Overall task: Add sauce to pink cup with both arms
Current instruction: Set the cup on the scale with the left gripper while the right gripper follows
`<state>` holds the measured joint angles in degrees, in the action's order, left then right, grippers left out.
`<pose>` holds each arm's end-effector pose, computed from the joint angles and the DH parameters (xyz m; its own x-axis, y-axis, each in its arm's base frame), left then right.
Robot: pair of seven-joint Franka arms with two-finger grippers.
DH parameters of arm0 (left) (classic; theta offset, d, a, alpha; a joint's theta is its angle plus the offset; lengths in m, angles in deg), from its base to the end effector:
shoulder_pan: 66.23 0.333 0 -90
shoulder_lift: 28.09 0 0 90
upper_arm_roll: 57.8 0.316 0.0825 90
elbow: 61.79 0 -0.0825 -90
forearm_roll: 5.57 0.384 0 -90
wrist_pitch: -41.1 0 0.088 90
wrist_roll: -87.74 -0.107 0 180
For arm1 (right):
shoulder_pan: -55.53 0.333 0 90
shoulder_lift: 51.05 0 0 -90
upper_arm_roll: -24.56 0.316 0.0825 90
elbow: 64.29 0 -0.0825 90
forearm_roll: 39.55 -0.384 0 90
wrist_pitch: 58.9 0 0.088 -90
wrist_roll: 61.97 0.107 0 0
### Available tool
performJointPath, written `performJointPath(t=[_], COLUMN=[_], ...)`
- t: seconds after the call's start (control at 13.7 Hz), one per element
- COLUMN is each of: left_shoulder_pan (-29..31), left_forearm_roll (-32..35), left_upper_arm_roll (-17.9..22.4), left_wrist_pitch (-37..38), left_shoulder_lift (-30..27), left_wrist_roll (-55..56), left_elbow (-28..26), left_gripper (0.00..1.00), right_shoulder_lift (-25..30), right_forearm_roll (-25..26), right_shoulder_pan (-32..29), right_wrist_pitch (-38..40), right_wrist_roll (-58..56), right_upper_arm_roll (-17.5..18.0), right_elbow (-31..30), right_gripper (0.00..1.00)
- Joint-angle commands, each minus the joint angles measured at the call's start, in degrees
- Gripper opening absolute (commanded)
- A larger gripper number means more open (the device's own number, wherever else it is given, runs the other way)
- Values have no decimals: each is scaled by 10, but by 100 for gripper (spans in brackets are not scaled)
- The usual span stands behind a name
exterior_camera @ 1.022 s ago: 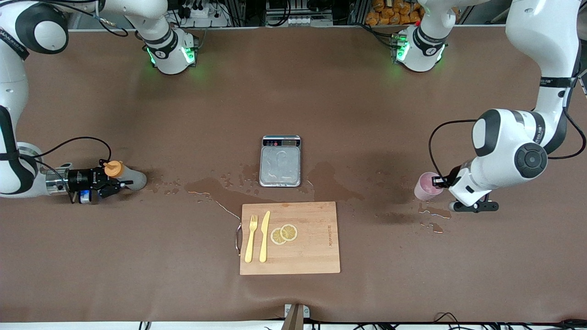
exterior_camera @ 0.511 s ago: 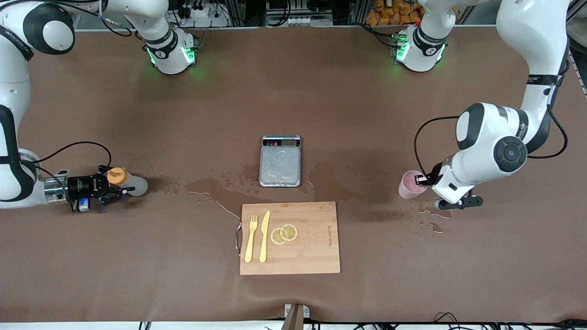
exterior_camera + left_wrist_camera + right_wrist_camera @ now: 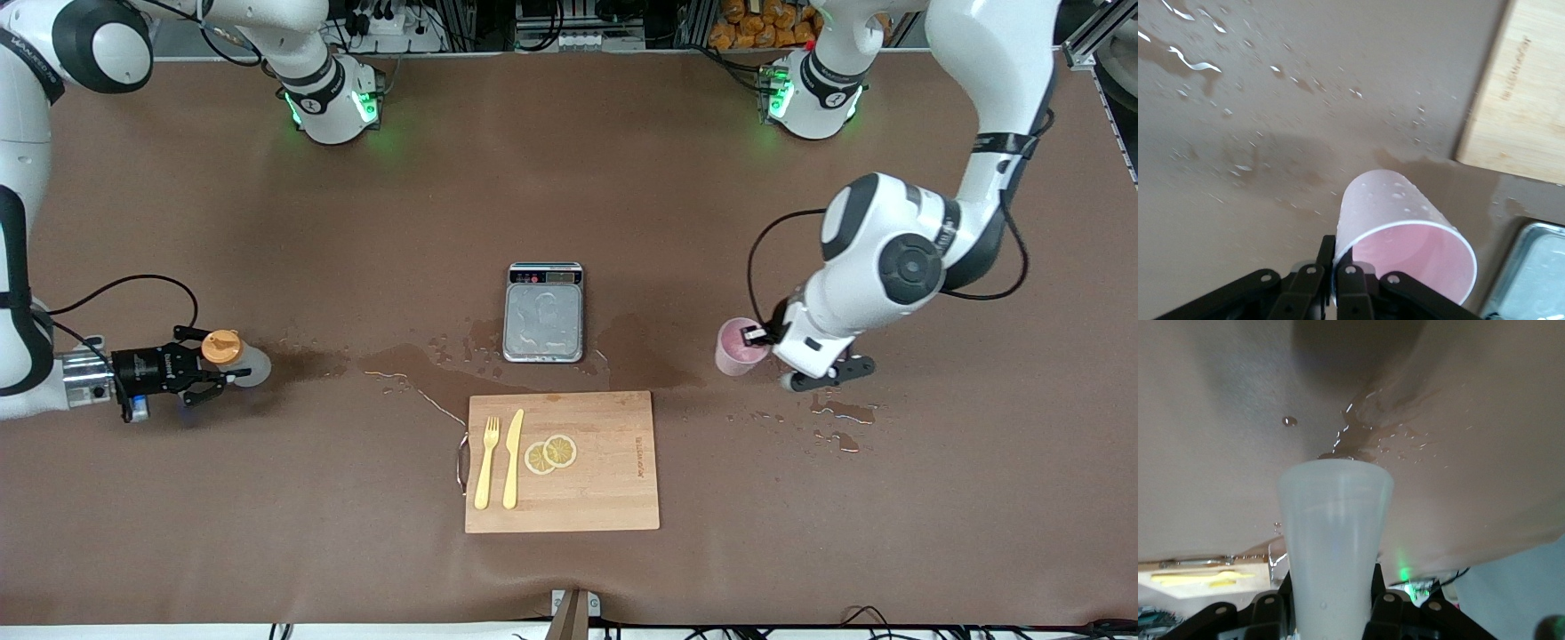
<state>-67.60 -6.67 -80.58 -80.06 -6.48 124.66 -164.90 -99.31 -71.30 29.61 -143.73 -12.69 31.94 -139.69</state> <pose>0.5880 -0.2442 0.3504 0.9616 0.2448 -0.1242 0.2581 -0.9604 0.1049 0.6487 -0.1727 0.2225 0.0818 -0.6104 -0.7879 -0.9516 -0.2829 0.1203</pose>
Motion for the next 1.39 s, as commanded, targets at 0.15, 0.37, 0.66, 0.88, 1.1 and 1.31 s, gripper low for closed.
performJointPath(t=[0.15,0.37,0.66,0.88,1.1,1.31], left_shoulder_pan=[-82,-130,-177,-204,-233,-248], left_forearm_roll=[-1,-1,3,4,34,59], left_upper_arm_roll=[2,5,7,10,13,14], left_wrist_pitch=[12,10,7,0,-32,-58], left_shoulder_lift=[35,68,106,130,162,181], left_wrist_roll=[126,191,247,271,326,343], left_elbow=[55,87,123,142,171,182], left_gripper=[0,0,0,0,0,0], right_shoulder_lift=[49,87,113,128,154,170], right_forearm_roll=[55,117,136,152,158,186], right_shoulder_pan=[42,77,111,138,169,207], right_wrist_pitch=[4,-26,-43,-45,-76,-83], right_wrist_roll=[62,97,167,229,287,349], right_upper_arm_roll=[-6,-5,-6,-4,-5,-5], right_elbow=[16,13,10,9,-22,-40], right_gripper=[44,44,44,48,48,47])
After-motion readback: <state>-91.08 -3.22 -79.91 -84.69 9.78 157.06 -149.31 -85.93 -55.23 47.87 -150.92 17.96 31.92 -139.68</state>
